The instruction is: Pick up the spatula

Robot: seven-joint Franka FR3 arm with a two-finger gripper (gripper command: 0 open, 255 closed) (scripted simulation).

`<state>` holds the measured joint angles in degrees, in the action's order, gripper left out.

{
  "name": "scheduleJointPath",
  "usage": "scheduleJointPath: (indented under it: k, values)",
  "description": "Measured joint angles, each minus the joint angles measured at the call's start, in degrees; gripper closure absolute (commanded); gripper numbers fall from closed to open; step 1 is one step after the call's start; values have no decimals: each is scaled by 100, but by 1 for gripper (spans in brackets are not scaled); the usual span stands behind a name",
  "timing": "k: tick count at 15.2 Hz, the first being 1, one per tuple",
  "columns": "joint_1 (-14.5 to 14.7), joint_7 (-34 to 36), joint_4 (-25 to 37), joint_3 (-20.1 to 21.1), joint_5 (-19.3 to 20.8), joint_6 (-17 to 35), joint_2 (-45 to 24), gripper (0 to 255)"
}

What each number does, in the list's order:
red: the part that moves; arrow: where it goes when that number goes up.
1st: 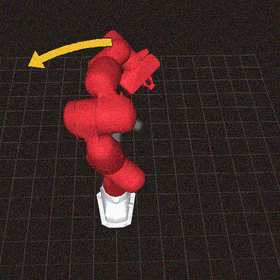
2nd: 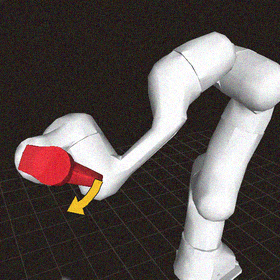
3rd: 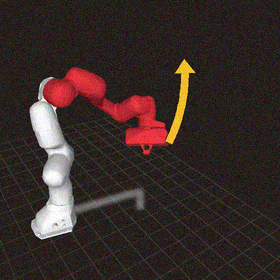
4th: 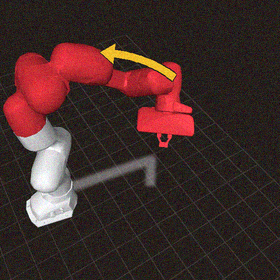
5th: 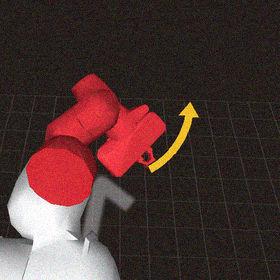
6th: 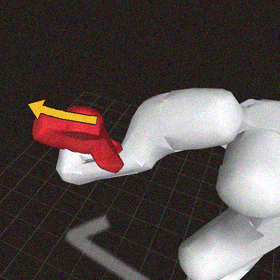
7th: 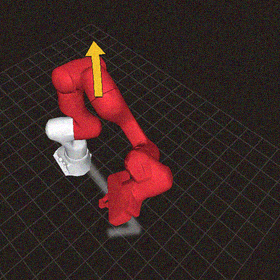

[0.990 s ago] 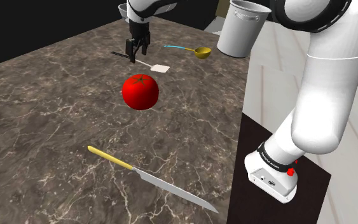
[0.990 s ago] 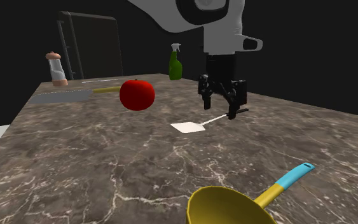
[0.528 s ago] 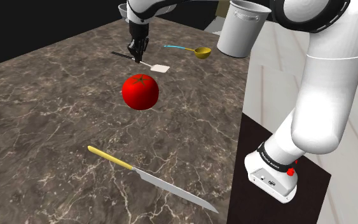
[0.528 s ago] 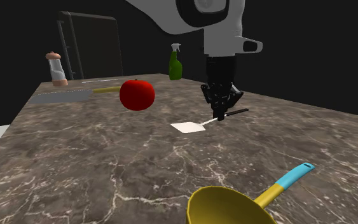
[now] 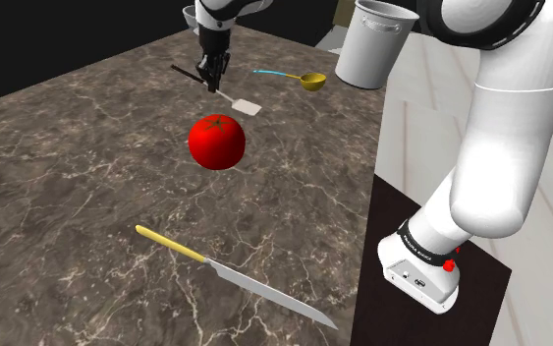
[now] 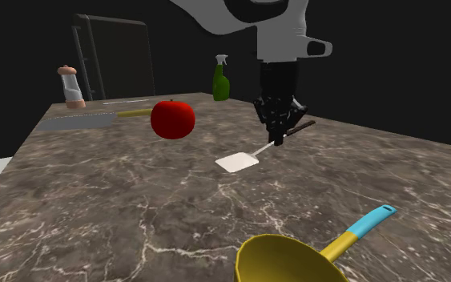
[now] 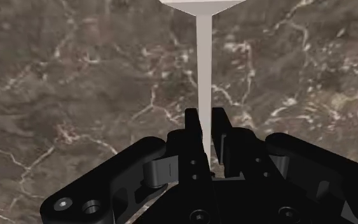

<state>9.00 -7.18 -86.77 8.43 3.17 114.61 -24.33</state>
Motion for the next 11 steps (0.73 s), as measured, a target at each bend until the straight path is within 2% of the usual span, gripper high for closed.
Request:
scheduleJointPath:
  k: [11]
  values:
    - [13, -16, 688, 14, -22, -788, 102, 255]
